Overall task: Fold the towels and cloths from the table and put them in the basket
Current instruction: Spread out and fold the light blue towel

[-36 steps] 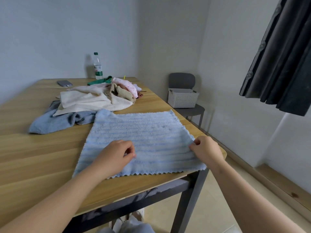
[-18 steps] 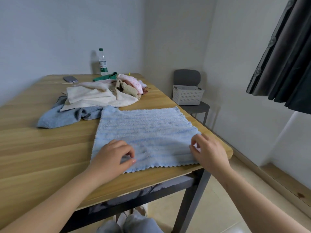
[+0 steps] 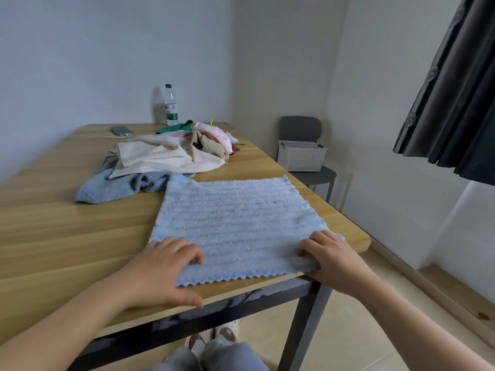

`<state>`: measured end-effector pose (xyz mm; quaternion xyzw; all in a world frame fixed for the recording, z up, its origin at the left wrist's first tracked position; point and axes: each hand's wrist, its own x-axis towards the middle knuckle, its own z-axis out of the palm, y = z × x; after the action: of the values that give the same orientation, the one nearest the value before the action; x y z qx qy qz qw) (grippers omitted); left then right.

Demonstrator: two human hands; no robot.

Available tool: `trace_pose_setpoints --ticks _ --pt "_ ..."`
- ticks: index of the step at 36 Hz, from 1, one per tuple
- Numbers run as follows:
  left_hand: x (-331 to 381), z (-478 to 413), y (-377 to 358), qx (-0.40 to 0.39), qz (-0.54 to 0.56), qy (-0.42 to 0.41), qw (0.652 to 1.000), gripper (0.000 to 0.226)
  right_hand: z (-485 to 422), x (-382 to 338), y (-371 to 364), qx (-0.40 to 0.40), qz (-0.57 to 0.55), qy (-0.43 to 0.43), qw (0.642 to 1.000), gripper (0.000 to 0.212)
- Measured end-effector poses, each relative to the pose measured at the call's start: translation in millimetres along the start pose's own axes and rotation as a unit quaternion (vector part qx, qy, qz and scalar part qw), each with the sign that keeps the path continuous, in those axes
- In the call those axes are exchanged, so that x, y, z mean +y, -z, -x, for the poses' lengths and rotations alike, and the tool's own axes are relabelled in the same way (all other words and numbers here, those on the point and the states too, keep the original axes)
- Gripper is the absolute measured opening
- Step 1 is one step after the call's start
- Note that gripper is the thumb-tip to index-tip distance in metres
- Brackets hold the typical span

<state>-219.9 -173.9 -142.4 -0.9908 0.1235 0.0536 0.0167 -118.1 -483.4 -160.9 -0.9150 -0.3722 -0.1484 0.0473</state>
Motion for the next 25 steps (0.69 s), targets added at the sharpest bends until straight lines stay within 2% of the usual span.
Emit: trace_pose_setpoints --ticks 3,6,9,11,13,16,19,22,25 --pt "8.5 7.3 5.8 -0.034 -0.02 0.003 0.999 0.063 -2.1 -0.9 9.3 -0.051 -0.019 -0.018 0.998 0.022" --pt "12.9 6.3 14.5 -0.054 0.015 -0.003 0.998 0.044 -3.6 1.3 17.2 -0.083 -0.047 -0.055 0.994 0.011" --pt "12.1 -0.1 25.6 -0.123 0.076 0.005 0.989 0.03 -6.5 0.7 22.8 -0.075 -0.098 -0.106 0.987 0.023" --pt "8.6 -4.9 33.9 -0.137 0.081 0.013 0.987 0.02 -9.9 0.1 28.5 -0.071 -0.113 -0.142 0.981 0.021" --pt "3.5 -9.0 42.7 -0.117 0.091 0.038 0.988 0.012 -14.6 0.8 34.1 -0.07 -0.111 -0.163 0.978 0.013" --pt "-9.7 -14.0 53.3 -0.058 0.101 0.083 0.99 0.017 -23.0 3.9 39.1 -0.062 -0.093 -0.182 0.977 0.011" --pt "-31.2 -15.5 60.9 -0.018 0.09 0.134 0.987 0.018 -30.1 9.5 40.5 0.004 -0.096 -0.219 0.971 0.009" --pt "-51.3 -17.9 64.4 0.029 0.085 0.178 0.98 0.02 -41.1 19.8 36.8 0.068 -0.131 -0.255 0.955 0.019" --pt "-69.5 -26.3 63.7 0.135 0.133 0.212 0.959 0.017 -57.6 26.7 34.3 0.12 -0.211 -0.294 0.924 0.023"
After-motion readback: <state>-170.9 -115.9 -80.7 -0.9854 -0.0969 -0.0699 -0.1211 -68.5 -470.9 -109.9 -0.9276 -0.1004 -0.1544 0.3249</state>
